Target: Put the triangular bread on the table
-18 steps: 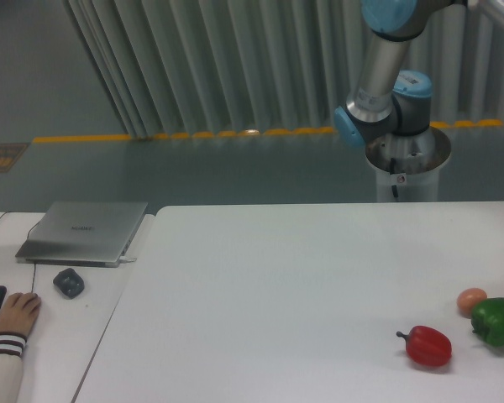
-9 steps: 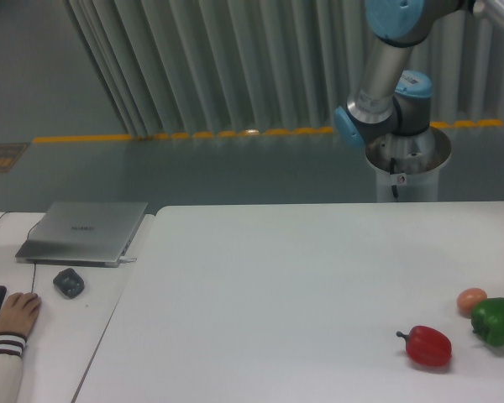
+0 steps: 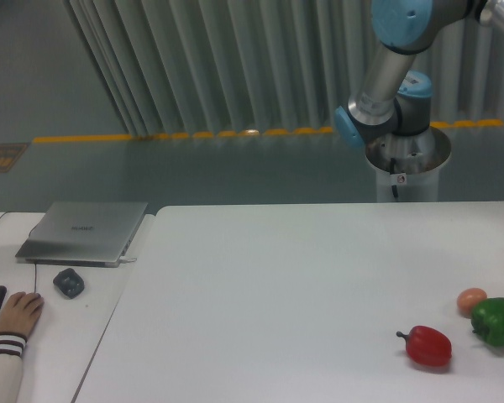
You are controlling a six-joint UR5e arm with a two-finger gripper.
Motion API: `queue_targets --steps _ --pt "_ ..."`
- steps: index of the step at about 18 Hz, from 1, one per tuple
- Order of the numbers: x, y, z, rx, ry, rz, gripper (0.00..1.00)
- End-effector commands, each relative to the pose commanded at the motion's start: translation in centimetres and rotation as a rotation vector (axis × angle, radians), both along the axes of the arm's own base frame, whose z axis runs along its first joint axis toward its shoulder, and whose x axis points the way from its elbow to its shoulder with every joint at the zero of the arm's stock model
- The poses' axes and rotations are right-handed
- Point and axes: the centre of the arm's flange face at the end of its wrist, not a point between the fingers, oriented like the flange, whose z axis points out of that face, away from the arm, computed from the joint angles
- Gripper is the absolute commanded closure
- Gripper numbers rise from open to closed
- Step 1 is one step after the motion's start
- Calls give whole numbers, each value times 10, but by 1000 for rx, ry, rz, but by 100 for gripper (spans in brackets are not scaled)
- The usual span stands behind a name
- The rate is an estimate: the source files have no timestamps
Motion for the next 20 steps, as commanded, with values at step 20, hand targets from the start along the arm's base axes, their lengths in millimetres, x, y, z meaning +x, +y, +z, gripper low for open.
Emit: queue_targets --steps 20 --pt "-13 12 -40 -3 -46 -5 0"
